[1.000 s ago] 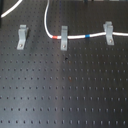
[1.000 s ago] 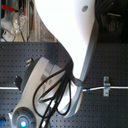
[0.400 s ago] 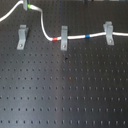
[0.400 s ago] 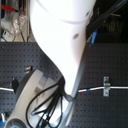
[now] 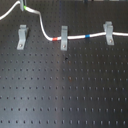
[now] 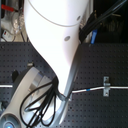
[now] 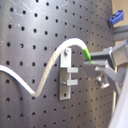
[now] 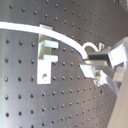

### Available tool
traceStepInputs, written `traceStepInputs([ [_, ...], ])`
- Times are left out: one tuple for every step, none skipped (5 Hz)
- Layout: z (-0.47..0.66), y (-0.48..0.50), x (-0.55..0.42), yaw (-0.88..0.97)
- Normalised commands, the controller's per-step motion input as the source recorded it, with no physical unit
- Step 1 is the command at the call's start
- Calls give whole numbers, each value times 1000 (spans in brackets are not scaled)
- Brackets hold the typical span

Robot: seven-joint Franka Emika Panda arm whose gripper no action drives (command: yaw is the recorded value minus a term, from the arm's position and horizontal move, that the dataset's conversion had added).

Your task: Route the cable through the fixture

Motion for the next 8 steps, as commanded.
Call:
traceStepInputs([
  [181, 188, -188, 866],
  [208, 186, -151, 883],
  [238, 142, -93, 937],
  [259, 131, -68, 938],
  [270, 129, -51, 936],
  [292, 103, -28, 946],
  [270, 112, -19, 937],
  [27, 131, -167, 426],
])
